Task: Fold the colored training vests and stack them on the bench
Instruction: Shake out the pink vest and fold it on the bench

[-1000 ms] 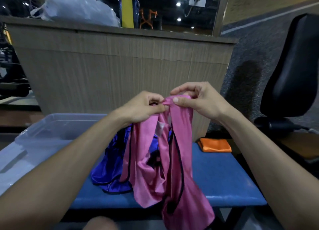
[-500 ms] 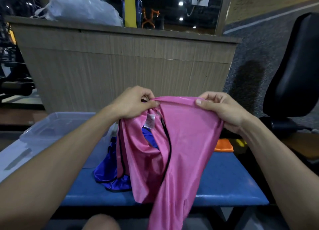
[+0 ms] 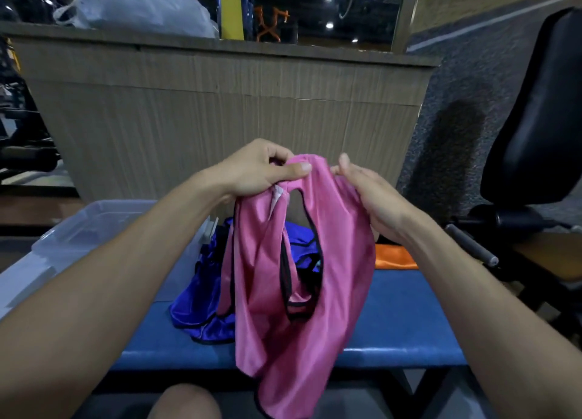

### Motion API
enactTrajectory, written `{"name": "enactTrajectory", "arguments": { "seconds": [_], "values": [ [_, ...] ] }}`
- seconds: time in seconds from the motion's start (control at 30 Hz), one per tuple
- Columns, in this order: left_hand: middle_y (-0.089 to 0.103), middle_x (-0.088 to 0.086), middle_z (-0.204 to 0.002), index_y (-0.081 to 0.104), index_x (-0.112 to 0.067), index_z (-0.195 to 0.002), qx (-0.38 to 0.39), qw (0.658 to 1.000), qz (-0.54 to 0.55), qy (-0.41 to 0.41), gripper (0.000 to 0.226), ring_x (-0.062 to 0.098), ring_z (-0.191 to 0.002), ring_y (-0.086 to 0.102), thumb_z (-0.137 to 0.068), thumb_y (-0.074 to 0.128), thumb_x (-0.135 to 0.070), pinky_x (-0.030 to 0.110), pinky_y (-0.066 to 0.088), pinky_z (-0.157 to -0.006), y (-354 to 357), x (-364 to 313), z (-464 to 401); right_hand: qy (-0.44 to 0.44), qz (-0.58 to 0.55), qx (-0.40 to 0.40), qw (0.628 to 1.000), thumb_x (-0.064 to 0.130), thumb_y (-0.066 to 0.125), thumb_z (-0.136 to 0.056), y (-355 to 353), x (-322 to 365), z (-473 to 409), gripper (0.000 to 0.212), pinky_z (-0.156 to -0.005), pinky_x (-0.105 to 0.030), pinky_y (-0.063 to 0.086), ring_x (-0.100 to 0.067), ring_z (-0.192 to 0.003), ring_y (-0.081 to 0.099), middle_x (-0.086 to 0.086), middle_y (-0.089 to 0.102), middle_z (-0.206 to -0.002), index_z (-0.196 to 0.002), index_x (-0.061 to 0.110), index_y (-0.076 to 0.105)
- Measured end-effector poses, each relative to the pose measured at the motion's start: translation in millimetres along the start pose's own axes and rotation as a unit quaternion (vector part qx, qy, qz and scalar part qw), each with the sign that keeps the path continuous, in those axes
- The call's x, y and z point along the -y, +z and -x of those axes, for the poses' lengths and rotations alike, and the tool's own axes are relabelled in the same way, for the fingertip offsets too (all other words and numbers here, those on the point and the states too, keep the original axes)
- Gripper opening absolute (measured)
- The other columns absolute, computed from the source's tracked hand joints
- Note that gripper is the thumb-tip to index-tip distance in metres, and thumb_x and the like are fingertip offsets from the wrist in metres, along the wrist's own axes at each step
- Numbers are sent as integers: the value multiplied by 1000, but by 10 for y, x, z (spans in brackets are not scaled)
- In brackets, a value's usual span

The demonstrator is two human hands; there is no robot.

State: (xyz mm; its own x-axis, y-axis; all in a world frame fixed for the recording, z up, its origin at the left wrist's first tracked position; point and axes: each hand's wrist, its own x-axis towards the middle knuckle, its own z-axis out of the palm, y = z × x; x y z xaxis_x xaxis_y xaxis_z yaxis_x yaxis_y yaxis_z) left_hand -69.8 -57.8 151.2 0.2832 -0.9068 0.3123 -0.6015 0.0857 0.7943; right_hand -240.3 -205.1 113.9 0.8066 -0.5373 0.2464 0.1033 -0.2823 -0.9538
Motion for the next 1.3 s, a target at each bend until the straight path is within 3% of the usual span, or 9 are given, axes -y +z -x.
{"name": "enactTrajectory", "arguments": {
  "seconds": [0.17, 0.3, 0.47, 0.6, 0.73, 0.87, 1.1, 1.17, 1.3],
  "values": [
    [74, 13, -90, 76, -8, -94, -5, 1000, 0, 27, 29, 9, -79, 62, -88, 75, -36, 23, 49, -77, 36, 75, -7, -58, 95, 78, 991, 13, 69, -95, 151, 15, 188, 14, -69, -21, 53, -7, -79, 69, -3, 75, -91, -104, 3, 72],
    [76, -7, -101, 77, -18, -101, 0, 976, -211, 57, 25, 7, -95, 68, -85, 79, -37, 29, 51, -93, -215, 239, -47, -68, 112, -158, 979, -3, 63, -91, -241, -165, -29, 24, -64, -27, 45, -6, -66, 58, 1, 68, -75, -81, 16, 74],
    [76, 11, -107, 77, -10, -102, -30, 877, -478, 18, 27, 32, -103, 68, -92, 72, -35, 31, 44, -79, -581, 430, -82, 45, 25, -299, 953, -9, 47, -91, -724, -430, -39, 35, -34, -14, 37, -3, -40, 53, 4, 62, -52, -78, 16, 68],
    [72, 13, -94, 74, -8, -97, -246, 909, -337, -14, 28, 27, -88, 65, -102, 58, -30, 26, 37, -71, -711, 312, -196, 41, -30, -310, 949, -7, 47, -84, -789, -496, -34, 33, -53, -22, 48, -17, -60, 64, -6, 71, -68, -83, 13, 73],
    [60, -8, -72, 65, -21, -81, -355, 935, 23, 10, 30, 6, -65, 54, -106, 52, -30, 27, 46, -64, -814, -27, -373, -13, 34, -226, 974, 0, 57, -90, -642, -667, -81, 28, -71, -24, 54, -19, -85, 66, -6, 74, -97, -96, 16, 79],
    [63, -11, -90, 64, -18, -104, -301, 951, -15, 64, 12, -1, -80, 58, -105, 52, -18, 19, 48, -79, -646, -143, -516, 180, 300, 72, 934, -2, 63, -94, -394, -1157, -36, 24, -67, -12, 47, -19, -97, 59, -8, 66, -100, -116, 6, 70],
    [63, -7, -96, 60, -13, -107, -153, 982, -27, 112, 11, -3, -85, 57, -105, 50, -9, 19, 45, -88, -261, 69, -410, 191, 280, -48, 939, 12, 71, -91, -263, -1619, 98, 17, -61, -26, 43, -15, -69, 53, 0, 62, -73, -76, 16, 64],
    [63, -9, -95, 60, -17, -104, -100, 987, 4, 125, 13, -4, -87, 57, -106, 50, -10, 17, 43, -87, -209, 72, -298, 191, 301, -86, 930, 18, 74, -90, -271, -1747, 186, 13, -72, -29, 45, -19, -83, 58, -2, 62, -89, -96, 12, 64],
    [64, -14, -95, 61, -17, -105, 30, 988, 26, 148, 12, -2, -92, 57, -106, 50, -12, 15, 43, -87, -68, -33, -6, 142, 273, -58, 950, 15, 79, -87, -268, -1820, 187, 71, -92, -33, 51, -20, -106, 60, -3, 54, -129, -148, 19, 44]
  ]
}}
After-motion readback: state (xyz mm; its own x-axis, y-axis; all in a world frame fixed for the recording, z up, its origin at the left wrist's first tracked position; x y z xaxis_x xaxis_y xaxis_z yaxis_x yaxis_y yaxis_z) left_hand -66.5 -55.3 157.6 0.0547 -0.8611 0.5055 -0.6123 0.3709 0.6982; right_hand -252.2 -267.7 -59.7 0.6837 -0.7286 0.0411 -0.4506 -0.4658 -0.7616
